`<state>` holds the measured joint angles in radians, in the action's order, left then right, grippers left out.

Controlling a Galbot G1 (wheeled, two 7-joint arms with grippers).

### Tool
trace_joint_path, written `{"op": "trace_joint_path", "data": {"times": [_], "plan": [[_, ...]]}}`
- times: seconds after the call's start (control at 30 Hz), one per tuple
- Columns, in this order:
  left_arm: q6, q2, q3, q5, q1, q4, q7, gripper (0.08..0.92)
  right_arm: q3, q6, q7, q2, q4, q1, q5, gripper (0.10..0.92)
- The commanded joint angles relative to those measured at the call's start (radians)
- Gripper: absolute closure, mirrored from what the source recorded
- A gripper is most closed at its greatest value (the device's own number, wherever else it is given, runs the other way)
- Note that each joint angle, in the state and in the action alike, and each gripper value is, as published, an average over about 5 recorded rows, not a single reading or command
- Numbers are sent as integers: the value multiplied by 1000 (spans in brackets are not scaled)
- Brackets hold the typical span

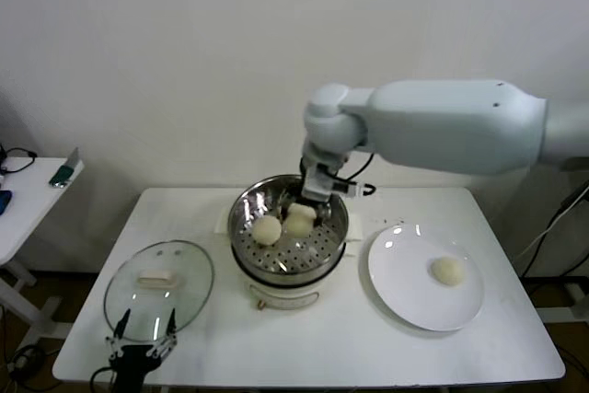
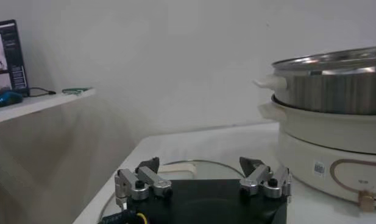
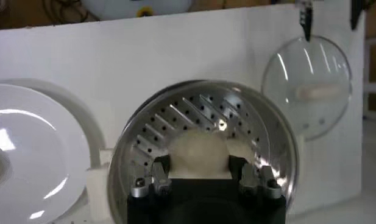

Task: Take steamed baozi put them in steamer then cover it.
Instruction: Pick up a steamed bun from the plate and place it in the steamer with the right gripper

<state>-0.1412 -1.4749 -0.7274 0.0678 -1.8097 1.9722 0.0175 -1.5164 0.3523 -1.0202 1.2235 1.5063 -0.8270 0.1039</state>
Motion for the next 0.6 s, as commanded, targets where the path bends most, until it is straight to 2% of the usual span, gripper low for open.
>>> {"op": "trace_joint_path", "data": {"times": [0.03,0.6], "plan": [[0,2,-3,3,-2,0,0,177,-25,75,29,104,-49,116,-143,389],[-5,1,-1,1,-5,-3,-2,177,-18,73,91,135,-125,218,-206,381]]}}
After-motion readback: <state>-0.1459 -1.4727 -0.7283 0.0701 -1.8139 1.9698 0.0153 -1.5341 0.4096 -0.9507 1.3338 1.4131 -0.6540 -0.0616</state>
